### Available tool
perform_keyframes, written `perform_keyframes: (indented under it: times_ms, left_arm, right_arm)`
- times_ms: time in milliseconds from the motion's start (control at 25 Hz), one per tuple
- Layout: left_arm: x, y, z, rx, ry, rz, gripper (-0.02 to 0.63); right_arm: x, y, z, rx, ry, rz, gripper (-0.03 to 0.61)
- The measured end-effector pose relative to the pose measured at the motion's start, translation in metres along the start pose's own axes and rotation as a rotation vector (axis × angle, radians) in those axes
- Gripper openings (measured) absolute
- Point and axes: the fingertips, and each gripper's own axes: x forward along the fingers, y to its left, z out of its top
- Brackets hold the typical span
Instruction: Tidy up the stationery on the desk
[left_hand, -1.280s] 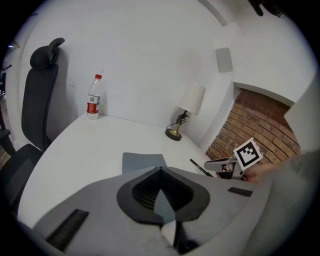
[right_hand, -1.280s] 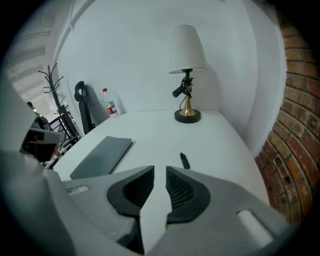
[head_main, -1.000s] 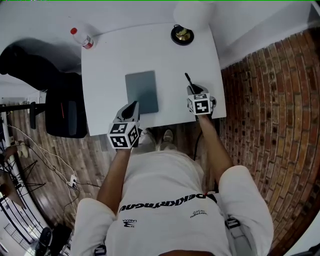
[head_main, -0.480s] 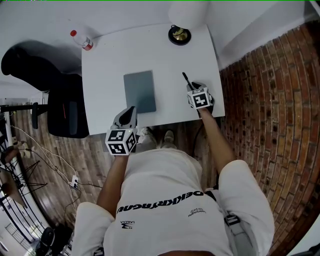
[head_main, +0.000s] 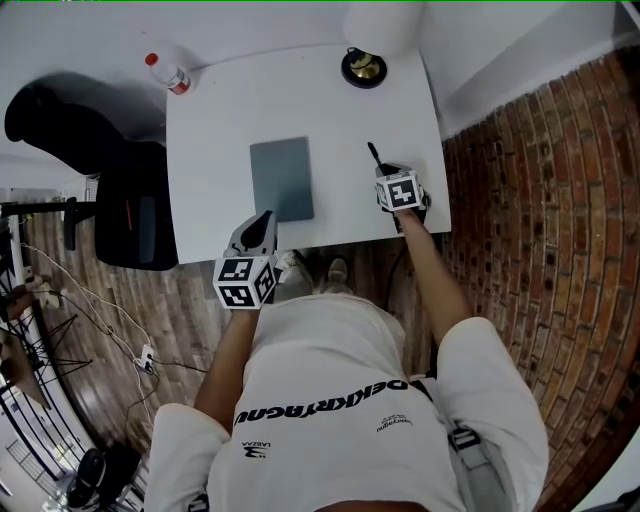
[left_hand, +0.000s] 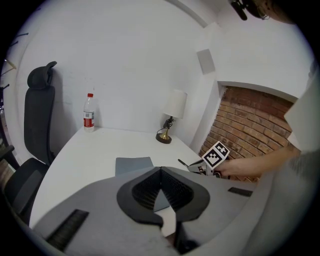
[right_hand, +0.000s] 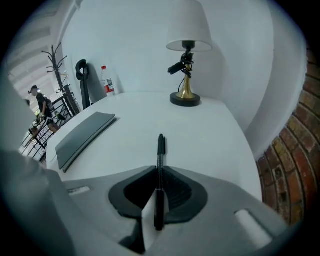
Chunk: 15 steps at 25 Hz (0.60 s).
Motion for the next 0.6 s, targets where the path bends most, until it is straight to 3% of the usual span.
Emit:
perform_keyframes:
  times_ms: [360,600]
  left_arm:
    - [-0.003,-0.001,0.005,-0.008,-0.025,-0.003,-0.002]
    - [-0.01,0.003,0.013,-0.021,-0.06,0.005,-0.002]
  right_arm:
    - [-0.014,0.002,0.008,0.155,-0.047,0.025,0.043]
    - [-0.033,0.029,0.026,0.282,-0.112,0.099,0.043]
